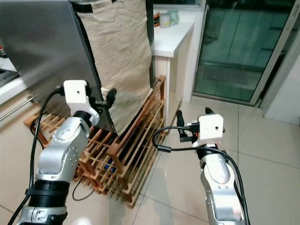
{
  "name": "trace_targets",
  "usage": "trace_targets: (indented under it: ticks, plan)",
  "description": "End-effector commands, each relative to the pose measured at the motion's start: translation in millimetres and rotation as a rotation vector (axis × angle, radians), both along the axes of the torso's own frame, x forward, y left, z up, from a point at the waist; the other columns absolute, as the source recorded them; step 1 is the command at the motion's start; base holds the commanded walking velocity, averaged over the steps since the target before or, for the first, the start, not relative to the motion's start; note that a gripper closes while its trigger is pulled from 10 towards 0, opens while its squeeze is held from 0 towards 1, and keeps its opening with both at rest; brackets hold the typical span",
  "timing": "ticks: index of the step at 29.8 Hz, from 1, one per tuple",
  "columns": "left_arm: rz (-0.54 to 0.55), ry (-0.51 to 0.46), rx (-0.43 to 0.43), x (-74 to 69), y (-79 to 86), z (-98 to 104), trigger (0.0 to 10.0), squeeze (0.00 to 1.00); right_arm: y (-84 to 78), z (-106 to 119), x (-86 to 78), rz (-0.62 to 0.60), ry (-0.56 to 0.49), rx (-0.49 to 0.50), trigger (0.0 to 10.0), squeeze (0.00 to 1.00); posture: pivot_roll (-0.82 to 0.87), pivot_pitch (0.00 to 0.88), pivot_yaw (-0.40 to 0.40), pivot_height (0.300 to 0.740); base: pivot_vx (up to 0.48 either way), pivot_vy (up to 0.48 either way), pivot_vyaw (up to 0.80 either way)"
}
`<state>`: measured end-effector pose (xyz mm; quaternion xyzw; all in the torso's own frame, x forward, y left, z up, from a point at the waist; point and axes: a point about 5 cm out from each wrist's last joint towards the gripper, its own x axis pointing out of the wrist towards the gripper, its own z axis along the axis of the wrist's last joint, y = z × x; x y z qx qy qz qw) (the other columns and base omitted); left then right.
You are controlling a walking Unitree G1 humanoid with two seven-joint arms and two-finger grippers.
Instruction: Restocking fridge
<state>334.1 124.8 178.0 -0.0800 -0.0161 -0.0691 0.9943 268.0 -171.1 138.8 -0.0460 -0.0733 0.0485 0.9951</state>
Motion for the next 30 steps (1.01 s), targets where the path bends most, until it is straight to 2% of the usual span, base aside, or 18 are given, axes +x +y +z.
trace_targets:
  ticks: [1, 6, 12, 24, 30]
  plan:
    - [0.009, -0.009, -0.005, 5.6, 0.8, 4, 10.0, 0.00, 2.5, 1, 0.0, 0.011, 0.004, 0.009, 10.0, 0.05, -0.22, 0.000, 0.094, 0.740, 0.000, 0.000, 0.00]
    - [-0.011, -0.019, 0.004, 14.4, -8.0, 7, 10.0, 0.00, 3.7, -1, -0.1, 0.014, 0.009, 0.010, 10.0, 0.05, -0.22, 0.000, 0.093, 0.740, 0.000, 0.000, 0.00]
    - [-0.006, -0.003, 0.029, 37.4, -14.3, 8, 10.0, 0.00, 5.8, -2, -0.1, 0.016, 0.011, 0.012, 10.0, 0.06, -0.23, 0.000, 0.104, 0.740, 0.000, 0.000, 0.00]
    - [-0.025, -0.016, -0.005, 51.6, -24.8, 13, 10.0, 0.00, 0.8, -3, -4.5, -0.006, 0.018, 0.005, 10.0, 0.05, -0.25, 0.000, 0.113, 0.740, 0.000, 0.000, 0.00]
    - [-0.081, -0.010, -0.026, 55.8, -43.7, 14, 10.0, 0.00, 0.0, -4, -3.9, -0.007, 0.021, 0.003, 10.0, 0.05, -0.26, 0.000, 0.107, 0.740, 0.000, 0.000, 0.00]
